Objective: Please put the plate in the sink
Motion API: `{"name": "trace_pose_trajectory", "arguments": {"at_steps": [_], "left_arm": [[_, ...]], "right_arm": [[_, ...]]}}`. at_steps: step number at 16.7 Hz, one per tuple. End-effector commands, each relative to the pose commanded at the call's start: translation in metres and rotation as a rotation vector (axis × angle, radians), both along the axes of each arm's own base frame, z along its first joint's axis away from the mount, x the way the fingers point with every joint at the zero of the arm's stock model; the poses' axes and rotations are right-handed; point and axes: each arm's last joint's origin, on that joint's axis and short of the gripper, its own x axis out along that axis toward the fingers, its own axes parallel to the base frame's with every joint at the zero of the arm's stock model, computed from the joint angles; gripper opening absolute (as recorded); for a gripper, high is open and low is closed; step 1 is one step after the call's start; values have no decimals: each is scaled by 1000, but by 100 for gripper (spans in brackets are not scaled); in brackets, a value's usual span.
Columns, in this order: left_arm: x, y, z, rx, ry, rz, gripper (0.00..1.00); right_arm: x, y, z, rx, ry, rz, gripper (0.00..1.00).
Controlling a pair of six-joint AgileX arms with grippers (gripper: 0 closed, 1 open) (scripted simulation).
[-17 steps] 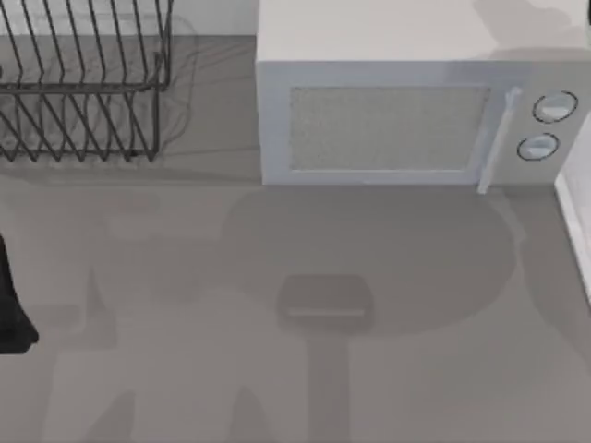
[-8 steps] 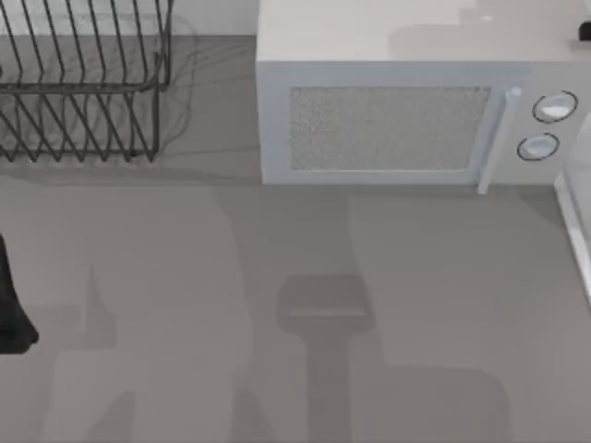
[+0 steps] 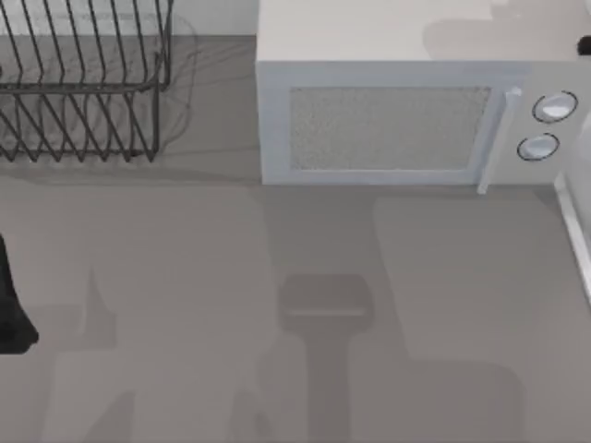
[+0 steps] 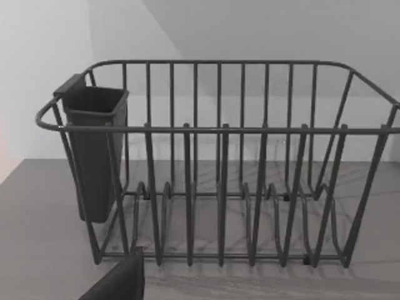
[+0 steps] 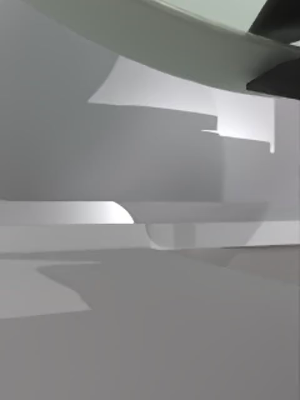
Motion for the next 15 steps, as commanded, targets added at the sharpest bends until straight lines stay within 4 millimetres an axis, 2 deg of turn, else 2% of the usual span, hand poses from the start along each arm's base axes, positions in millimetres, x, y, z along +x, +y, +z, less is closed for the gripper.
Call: {"name": "trace_pose_trajectory", "arguments": {"at_steps": [12,15], "left_arm": [[0,0,0,0,0,0,100],[0,0,0,0,0,0,100]], "right_arm": [[0,0,0,0,0,0,98],[0,0,0,0,0,0,100]]}}
